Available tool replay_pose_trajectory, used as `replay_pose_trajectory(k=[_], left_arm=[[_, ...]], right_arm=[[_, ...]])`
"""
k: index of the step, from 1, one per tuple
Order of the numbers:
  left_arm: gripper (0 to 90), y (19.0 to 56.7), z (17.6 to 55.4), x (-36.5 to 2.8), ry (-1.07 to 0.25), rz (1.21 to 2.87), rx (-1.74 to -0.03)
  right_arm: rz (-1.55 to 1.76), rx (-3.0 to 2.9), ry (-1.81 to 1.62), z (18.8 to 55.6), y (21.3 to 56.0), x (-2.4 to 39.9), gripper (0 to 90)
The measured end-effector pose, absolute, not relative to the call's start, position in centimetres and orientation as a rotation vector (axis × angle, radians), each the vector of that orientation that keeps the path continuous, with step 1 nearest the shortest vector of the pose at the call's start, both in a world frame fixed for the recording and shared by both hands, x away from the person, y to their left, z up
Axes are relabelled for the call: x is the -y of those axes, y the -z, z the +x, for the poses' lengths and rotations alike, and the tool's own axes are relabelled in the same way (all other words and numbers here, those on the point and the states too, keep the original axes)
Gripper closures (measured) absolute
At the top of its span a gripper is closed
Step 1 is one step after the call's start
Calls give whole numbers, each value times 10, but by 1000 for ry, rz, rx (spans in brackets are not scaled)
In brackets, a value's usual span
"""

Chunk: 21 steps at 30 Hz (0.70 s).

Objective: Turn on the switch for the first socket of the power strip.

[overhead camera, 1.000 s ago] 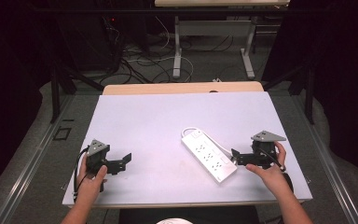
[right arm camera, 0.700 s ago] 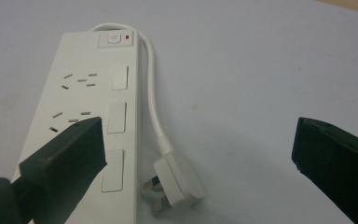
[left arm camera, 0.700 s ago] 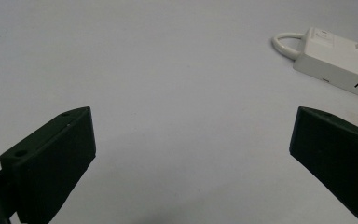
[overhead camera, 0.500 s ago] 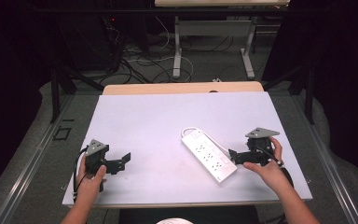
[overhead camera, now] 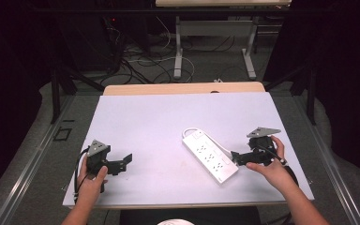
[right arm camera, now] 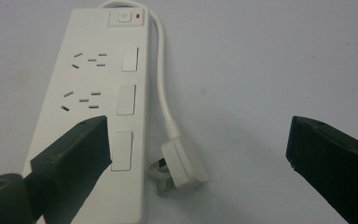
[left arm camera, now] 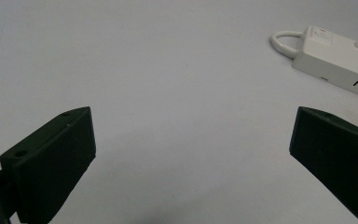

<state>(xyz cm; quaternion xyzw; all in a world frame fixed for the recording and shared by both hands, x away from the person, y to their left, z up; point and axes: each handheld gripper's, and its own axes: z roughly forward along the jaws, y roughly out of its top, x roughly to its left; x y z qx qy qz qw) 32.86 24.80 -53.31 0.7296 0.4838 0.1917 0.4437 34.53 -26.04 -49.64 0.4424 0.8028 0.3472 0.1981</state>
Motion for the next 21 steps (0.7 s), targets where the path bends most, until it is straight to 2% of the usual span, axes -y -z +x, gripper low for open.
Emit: replay_pose_trajectory(k=[7, 21], left_arm=[[5, 533, 329, -248, -476, 1810, -1200], [5, 533, 328, -247, -474, 1813, -1202]], right_arm=[[1252, -2302, -932, 347, 495, 261, 67], [1218, -2405, -855, 351, 493, 256, 148]])
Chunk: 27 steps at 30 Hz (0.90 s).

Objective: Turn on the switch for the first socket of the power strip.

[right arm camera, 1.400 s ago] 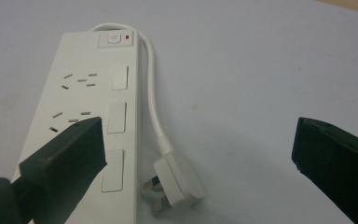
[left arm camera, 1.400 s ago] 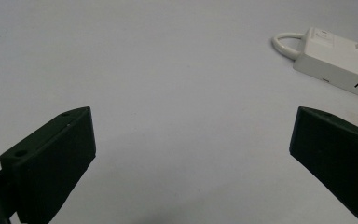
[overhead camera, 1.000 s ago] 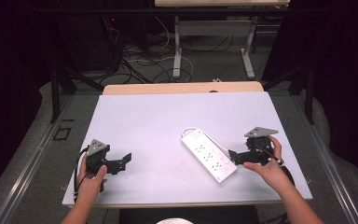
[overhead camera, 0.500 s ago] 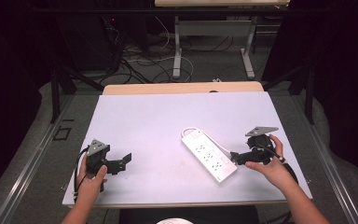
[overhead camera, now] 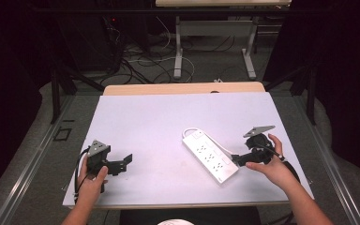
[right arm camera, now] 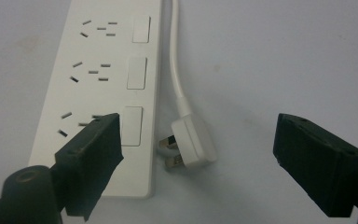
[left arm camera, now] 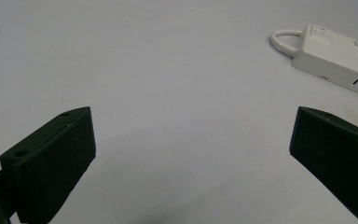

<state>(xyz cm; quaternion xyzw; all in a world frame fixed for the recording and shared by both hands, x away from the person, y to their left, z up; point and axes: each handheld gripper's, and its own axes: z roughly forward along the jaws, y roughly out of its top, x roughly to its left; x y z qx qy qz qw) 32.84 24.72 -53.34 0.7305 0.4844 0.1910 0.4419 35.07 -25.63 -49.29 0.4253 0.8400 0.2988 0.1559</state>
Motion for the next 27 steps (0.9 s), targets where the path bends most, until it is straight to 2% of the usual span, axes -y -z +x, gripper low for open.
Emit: replay_pose_trajectory(k=[13, 27], left_arm=[[5, 534, 329, -247, -470, 1816, -1202], [5, 534, 329, -247, -470, 1819, -1202]], right_arm=[[1168, -2442, -800, 352, 494, 251, 172], [1090, -2485, -766, 356, 489, 244, 320]])
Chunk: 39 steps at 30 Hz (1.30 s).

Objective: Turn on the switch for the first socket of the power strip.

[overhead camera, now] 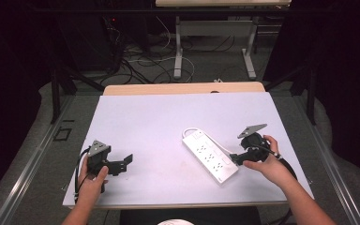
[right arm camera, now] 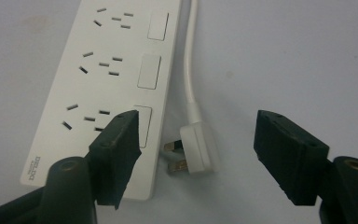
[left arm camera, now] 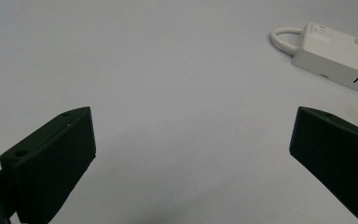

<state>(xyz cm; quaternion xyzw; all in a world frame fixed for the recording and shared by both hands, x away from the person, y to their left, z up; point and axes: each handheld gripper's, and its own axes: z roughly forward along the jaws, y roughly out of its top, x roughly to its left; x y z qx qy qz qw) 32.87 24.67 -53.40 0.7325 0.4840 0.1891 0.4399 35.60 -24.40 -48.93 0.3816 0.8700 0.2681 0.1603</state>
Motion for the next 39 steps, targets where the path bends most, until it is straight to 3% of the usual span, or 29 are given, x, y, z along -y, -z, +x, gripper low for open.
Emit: replay_pose_trajectory(k=[11, 39], left_arm=[[5, 534, 329, -247, -471, 1821, -1202], [5, 535, 330, -247, -465, 1818, -1206]], right_arm=[[1079, -2496, -783, 362, 484, 234, 371], [1044, -2532, -778, 380, 486, 206, 381]])
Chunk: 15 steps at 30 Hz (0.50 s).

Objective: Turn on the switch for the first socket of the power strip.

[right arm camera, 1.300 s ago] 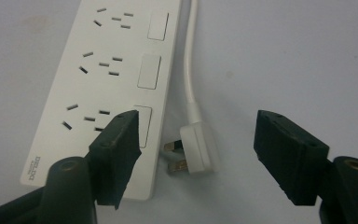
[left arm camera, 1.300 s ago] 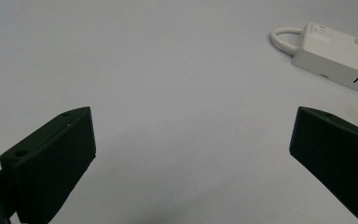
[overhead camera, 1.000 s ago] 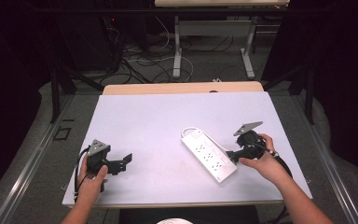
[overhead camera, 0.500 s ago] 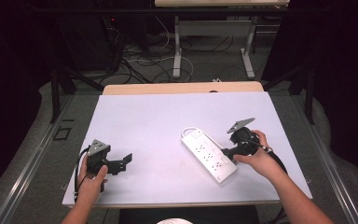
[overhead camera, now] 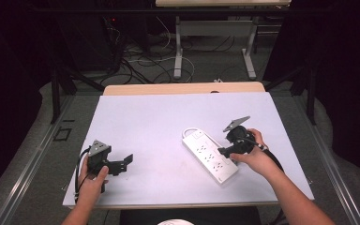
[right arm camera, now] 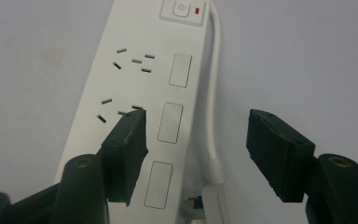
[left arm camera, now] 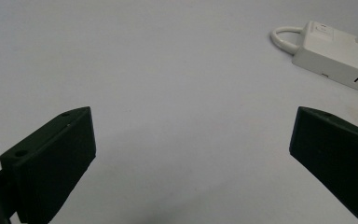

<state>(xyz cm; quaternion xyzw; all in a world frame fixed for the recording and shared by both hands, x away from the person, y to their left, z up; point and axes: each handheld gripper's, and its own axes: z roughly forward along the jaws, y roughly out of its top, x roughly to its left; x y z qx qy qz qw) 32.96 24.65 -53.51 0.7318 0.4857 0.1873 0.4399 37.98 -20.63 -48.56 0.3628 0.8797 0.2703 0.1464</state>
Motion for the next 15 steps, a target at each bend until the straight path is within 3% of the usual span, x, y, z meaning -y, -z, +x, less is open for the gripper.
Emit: replay_pose_trajectory(k=[15], left_arm=[[6, 536, 330, -247, -464, 1820, -1207]], right_arm=[[1075, -2576, -767, 388, 490, 198, 449]])
